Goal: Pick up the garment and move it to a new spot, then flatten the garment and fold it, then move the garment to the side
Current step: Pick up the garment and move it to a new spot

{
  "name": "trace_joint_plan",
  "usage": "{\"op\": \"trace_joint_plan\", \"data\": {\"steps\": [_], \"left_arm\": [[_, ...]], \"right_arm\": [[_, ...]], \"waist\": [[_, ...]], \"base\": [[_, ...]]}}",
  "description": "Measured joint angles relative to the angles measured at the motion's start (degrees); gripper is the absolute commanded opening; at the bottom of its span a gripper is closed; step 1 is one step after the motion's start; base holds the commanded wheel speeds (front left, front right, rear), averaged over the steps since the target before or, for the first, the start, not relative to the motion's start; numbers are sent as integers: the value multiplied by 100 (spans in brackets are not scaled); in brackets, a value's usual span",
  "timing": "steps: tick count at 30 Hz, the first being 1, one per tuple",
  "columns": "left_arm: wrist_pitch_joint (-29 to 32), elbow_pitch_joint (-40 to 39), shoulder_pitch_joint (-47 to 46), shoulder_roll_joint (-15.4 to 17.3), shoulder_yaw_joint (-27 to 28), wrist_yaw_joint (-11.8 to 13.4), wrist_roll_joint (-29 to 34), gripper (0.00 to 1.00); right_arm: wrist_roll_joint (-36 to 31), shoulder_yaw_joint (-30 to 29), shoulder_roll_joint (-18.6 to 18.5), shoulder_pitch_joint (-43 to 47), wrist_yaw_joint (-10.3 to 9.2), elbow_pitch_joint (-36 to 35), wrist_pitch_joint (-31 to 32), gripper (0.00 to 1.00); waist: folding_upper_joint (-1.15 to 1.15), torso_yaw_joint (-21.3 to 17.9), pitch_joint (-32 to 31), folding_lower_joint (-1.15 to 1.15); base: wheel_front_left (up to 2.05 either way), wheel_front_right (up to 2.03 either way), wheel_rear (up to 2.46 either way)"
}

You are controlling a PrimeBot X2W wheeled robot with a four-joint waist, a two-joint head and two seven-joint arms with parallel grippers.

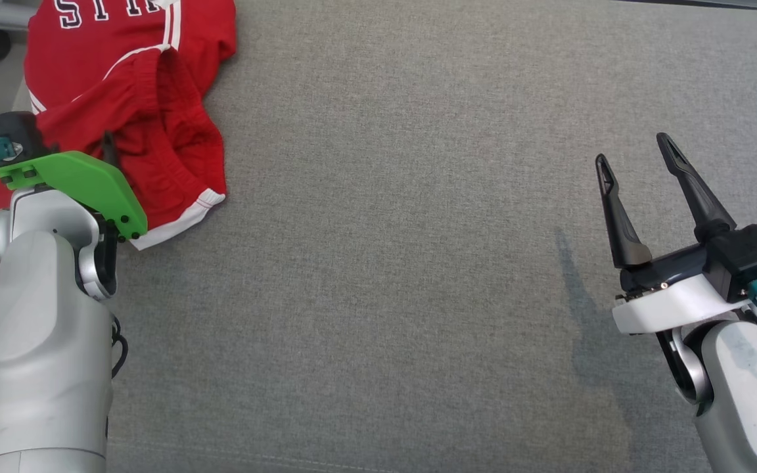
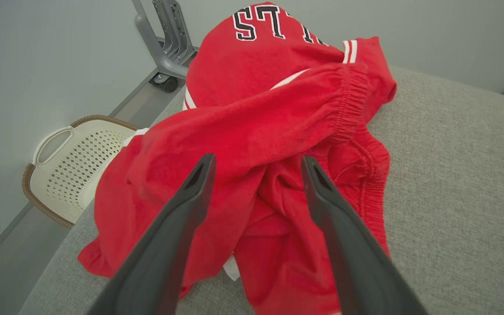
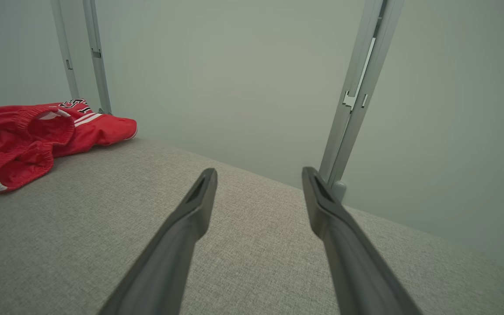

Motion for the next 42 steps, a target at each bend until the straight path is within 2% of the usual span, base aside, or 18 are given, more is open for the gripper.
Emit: {"op": "trace_joint_plan", "data": {"steps": [16, 35, 36, 37, 38, 42], "left_arm": [[186, 643, -513, 246, -78, 78, 403, 100], [147, 1179, -1081, 263, -38, 131, 520, 100], [118, 1215, -1101, 263, -30, 131, 520, 91], [84, 1230, -1114, 263, -9, 132, 520, 30], [11, 1236, -1127, 264, 11, 133, 520, 0], [-158, 1289, -1148, 259, 47, 136, 521, 0]], "right_arm": [[-90, 120, -45, 5, 49, -463, 180, 100], [-118, 163, -53, -92, 45, -793, 253, 100], [-118, 164, -51, -92, 45, -802, 269, 100], [-118, 164, -51, -92, 42, -816, 276, 100], [-118, 163, -51, -92, 38, -827, 276, 100], [-119, 145, -51, -92, 1, -833, 276, 100]], "waist": [[0, -234, 217, -1], [0, -511, 695, -1], [0, -513, 705, -1], [0, -515, 714, 0], [0, -517, 723, 0], [0, -513, 746, 0]], "base": [[0, 0, 0], [0, 0, 0], [0, 0, 0], [0, 0, 0], [0, 0, 0], [0, 0, 0]]}}
